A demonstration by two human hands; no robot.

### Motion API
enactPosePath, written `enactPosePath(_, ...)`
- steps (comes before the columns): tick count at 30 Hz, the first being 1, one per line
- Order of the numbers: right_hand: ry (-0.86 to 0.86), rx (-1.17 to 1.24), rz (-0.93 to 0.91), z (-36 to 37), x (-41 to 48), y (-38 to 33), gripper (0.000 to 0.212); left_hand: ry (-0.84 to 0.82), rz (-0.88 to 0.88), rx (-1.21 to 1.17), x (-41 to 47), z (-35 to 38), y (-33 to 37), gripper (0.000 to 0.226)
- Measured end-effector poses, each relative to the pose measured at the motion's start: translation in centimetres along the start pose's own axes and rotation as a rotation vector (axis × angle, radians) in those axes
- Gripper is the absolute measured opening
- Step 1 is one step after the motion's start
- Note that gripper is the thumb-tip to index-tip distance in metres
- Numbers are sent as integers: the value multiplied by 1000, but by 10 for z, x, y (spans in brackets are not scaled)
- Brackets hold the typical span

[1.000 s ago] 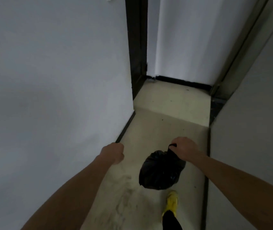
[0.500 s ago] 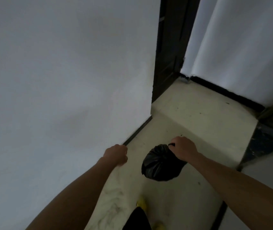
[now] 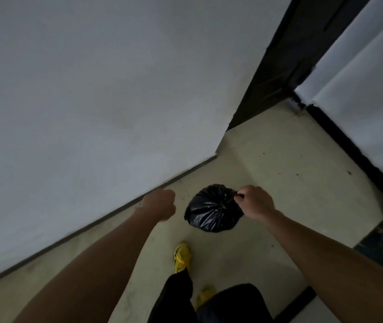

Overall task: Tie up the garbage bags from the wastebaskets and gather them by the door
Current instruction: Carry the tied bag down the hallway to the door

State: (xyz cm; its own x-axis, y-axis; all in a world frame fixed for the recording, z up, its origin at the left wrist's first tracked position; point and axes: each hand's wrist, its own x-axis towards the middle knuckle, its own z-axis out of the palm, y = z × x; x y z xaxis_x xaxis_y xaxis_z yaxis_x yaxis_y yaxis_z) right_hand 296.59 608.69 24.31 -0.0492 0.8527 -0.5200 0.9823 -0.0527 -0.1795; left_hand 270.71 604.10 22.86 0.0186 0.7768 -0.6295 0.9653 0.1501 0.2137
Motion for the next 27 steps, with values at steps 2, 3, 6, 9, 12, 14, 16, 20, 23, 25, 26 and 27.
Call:
enactPosePath(2,-22,-10,-8,-1,32,5,44,-1,-37,-23,15,1,4,22)
enactPosePath(3,-30,-14,-17,-1,52,8,42,8,-65,-39,25,3,6,21)
enactPosePath(6,-57,-25,-59,8,106,15,35,36,-143,-84,54,12,13,25)
enactPosePath(9,-116,-46,-155,37,167,23,31,62,-235,-136,88,42,24,24)
enactPosePath(12,-161,-70,-234,67,213,27,36,69,-328,-196,115,77,31,22)
enactPosePath(14,-172,-90,-271,88,247,31,37,66,-365,-229,139,103,37,22)
enactPosePath(16,-156,-77,-275,104,278,35,36,67,-375,-249,160,125,40,22)
enactPosePath(20,-46,-42,-261,140,331,37,41,58,-370,-251,198,166,33,23)
enactPosePath(23,8,-3,-248,173,364,39,39,35,-399,-259,221,193,21,23)
enactPosePath(25,-24,-1,-238,193,380,43,29,24,-415,-256,232,209,13,24)
enactPosePath(26,-50,0,-230,201,386,45,26,22,-423,-252,236,214,9,24)
enactPosePath(27,-78,6,-221,208,390,47,25,19,-432,-252,240,218,6,24)
